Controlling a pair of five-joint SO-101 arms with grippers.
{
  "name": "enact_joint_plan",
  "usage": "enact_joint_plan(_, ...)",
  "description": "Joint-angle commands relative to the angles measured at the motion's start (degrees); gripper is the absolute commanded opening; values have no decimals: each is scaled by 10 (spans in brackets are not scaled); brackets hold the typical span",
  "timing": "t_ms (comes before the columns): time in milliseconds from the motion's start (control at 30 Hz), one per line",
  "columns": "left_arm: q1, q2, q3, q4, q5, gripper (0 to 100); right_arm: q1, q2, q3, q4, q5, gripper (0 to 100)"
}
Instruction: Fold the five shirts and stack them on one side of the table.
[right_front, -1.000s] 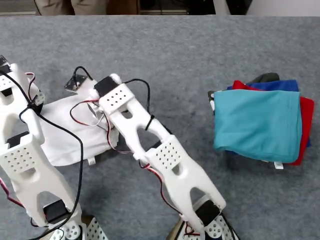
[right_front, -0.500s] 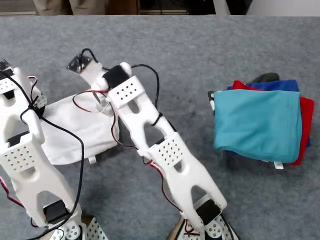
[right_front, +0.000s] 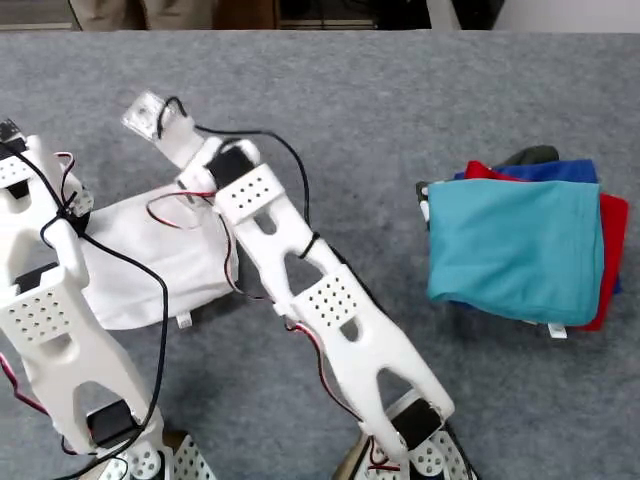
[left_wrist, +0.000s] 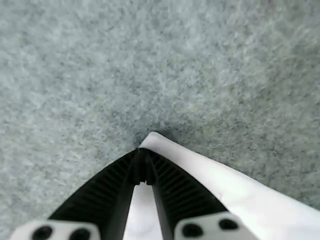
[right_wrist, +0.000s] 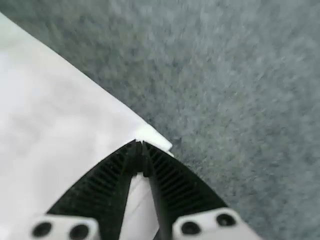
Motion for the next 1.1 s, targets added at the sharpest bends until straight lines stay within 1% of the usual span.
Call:
enact_joint_plan(0, -10, 1, -11, -9, -4, 19, 34, 7, -42, -18, -5, 5)
enact_joint_plan(200, -10, 1, -8, -9, -4, 19, 60, 20, -58, -24, -5, 5)
enact_joint_plan(333, -10, 1, -6, -7, -4, 19, 65, 22, -54, -53, -4, 5)
enact_joint_plan(567, -10, -3, -6, -8, -4, 19, 67, 18, -58, -49, -4, 5)
enact_joint_plan(733, 0, -3, -11, -9, -4, 19, 67, 12, -117, 38, -2, 5)
enact_joint_plan(800, 3, -2, -11, -9, -4, 19, 67, -1, -119, 69, -2, 5)
enact_joint_plan(933, -2, -2, -11, -9, -4, 19, 61, -62, -116, 139, -4, 5)
enact_joint_plan(1067, -1, -1, -11, -9, -4, 19, 36, -138, -116, 208, 0, 5)
